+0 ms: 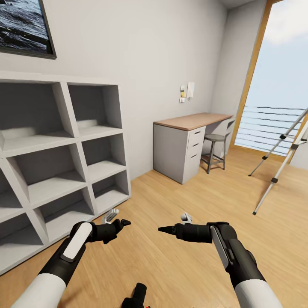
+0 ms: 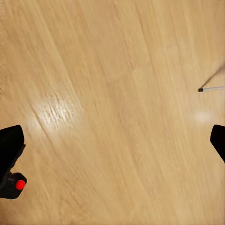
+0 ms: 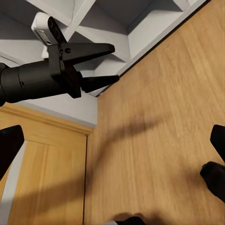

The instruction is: Attach the digital camera to the camera tripod in the bedroom.

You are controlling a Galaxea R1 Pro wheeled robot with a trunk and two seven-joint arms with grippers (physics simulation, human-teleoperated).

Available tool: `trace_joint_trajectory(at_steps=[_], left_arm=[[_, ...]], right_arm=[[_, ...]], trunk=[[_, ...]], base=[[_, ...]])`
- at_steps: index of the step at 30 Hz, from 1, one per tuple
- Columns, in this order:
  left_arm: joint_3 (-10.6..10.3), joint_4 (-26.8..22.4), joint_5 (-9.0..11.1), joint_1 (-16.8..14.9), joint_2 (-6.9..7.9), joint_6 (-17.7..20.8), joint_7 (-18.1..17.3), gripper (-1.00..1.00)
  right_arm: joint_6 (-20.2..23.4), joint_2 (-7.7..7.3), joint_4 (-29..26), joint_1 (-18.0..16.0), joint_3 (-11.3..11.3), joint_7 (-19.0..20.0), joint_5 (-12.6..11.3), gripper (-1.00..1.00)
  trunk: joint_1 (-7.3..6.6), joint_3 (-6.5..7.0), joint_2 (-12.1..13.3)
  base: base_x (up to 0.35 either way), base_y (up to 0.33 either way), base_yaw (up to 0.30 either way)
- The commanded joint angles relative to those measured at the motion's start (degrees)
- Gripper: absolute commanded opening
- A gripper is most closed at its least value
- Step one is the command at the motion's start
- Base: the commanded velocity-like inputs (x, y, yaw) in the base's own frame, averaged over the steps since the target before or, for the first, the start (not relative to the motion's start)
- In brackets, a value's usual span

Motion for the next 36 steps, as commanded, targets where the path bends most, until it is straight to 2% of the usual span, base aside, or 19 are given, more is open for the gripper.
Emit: trace_joint_trajectory(at_steps=[1,15,30,34,36], left_arm=[[-0.1,-0.1,0.6,0.0,0.06,0.0,0.5,1.0],[-0.1,0.0,0.7,0.0,0.21,0.2,0.5,1.0],[0.0,0.6,0.5,0.0,0.67,0.1,0.5,1.0],[0.1,2.3,0.6,0.0,3.46,0.0,0.5,1.0],[0.1,2.9,0.6,0.0,4.3,0.0,0.5,1.0]], right_arm=[[0.4,0.05,0.0,0.0,-0.1,0.0,-0.2,1.0],[0.5,-0.03,0.0,0.0,-0.3,-0.4,-0.1,1.0],[0.3,-0.42,0.1,0.0,-0.4,-1.2,-0.1,1.0],[-0.3,-2.58,0.1,0.0,-0.5,-7.0,-0.1,1.0],[-0.4,-2.87,0.1,0.0,-0.6,-9.4,-0.1,1.0]], trunk=[[0.21,-0.24,-0.4],[3.29,-2.76,-6.1],[3.68,-6.08,-6.3],[3.78,-6.96,-6.3],[3.83,-7.41,-6.3]], base=[[0.0,0.0,0.0],[0.0,0.0,0.0],[0.0,0.0,0.0],[0.0,0.0,0.0],[0.0,0.0,0.0]])
